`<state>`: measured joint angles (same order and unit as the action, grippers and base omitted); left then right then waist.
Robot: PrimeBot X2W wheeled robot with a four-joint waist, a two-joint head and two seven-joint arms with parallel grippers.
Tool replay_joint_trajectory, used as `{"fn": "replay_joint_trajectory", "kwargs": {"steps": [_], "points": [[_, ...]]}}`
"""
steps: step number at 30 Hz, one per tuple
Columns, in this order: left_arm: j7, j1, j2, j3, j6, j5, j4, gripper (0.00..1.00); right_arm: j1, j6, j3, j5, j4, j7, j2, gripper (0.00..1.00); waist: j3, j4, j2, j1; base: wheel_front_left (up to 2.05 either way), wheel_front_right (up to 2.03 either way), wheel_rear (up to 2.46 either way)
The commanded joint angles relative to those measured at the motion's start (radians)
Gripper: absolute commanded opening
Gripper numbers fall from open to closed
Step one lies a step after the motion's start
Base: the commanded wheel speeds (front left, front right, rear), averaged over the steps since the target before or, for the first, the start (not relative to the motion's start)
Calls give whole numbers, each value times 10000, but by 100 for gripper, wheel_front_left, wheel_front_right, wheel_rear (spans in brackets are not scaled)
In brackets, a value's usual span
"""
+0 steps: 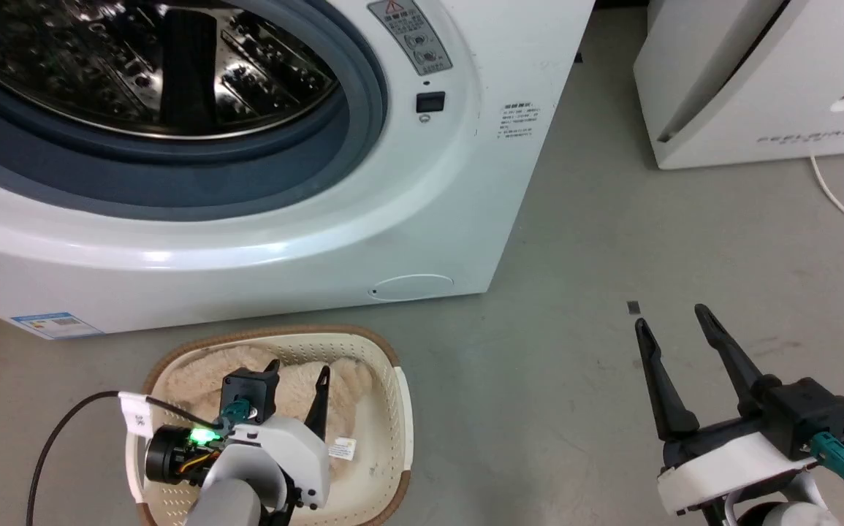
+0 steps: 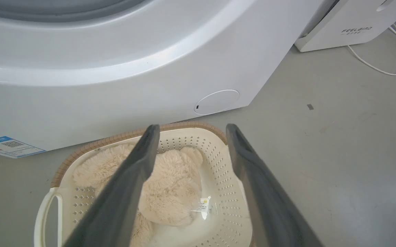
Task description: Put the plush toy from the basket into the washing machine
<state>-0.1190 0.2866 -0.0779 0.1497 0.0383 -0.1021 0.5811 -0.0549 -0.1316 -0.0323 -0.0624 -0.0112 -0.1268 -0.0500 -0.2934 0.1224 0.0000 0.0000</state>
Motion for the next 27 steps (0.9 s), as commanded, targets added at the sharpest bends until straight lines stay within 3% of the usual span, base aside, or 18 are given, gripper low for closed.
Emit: {"fn": "replay_joint_trajectory", "kwargs": {"steps": [1, 12, 27], "points": [[17, 328, -98, 74, 38, -91, 360, 100, -232, 5, -24, -63, -76, -128, -2, 100, -215, 105, 0, 0, 0, 0, 0], [555, 1436, -481, 491, 143, -232, 1990, 100, -499, 6, -105, -276, -223, -357, -2, 100, -1239, 547, 0, 0, 0, 0, 0], [1629, 2807, -993, 768, -207, -733, 3690, 100, -897, 7, -226, -689, -387, -669, -2, 100, -2700, 1187, 0, 0, 0, 0, 0]]}}
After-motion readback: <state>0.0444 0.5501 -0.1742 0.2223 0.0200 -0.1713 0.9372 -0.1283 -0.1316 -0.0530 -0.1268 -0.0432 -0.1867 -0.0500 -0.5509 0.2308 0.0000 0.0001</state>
